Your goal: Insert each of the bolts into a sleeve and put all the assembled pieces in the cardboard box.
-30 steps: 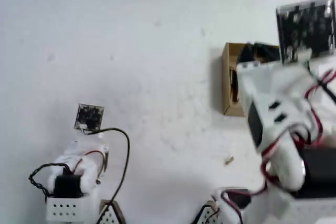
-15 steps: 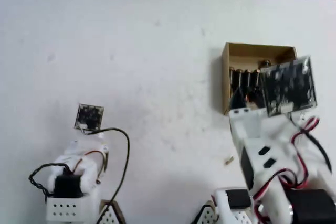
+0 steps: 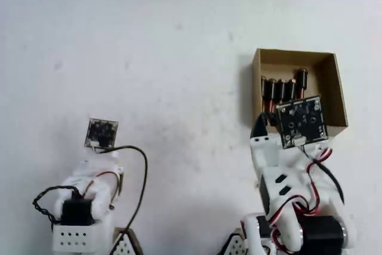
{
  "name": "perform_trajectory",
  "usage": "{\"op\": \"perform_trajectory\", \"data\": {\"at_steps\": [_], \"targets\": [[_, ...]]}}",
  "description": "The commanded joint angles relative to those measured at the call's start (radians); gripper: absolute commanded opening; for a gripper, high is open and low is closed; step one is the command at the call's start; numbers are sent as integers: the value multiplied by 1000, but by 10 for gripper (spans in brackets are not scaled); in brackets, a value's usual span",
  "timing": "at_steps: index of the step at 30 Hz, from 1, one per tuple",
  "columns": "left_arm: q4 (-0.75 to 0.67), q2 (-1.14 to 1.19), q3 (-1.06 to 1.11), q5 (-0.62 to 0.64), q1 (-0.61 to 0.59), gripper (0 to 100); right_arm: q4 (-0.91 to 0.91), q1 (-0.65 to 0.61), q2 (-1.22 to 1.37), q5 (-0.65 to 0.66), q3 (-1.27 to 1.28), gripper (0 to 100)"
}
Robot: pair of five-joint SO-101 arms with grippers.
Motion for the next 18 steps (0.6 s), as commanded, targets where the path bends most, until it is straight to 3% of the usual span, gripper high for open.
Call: {"op": "perform_trajectory", "data": {"at_steps": [1, 10, 18], "targets": [[-20, -8, -2, 8, -7, 23, -62, -8, -58, 14, 77, 17], [-20, -8, -2, 8, -7, 23, -196, -8, -203, 15, 311, 17], [-20, -8, -2, 8, -7, 23, -216, -5, -314, 15, 358, 17]]}}
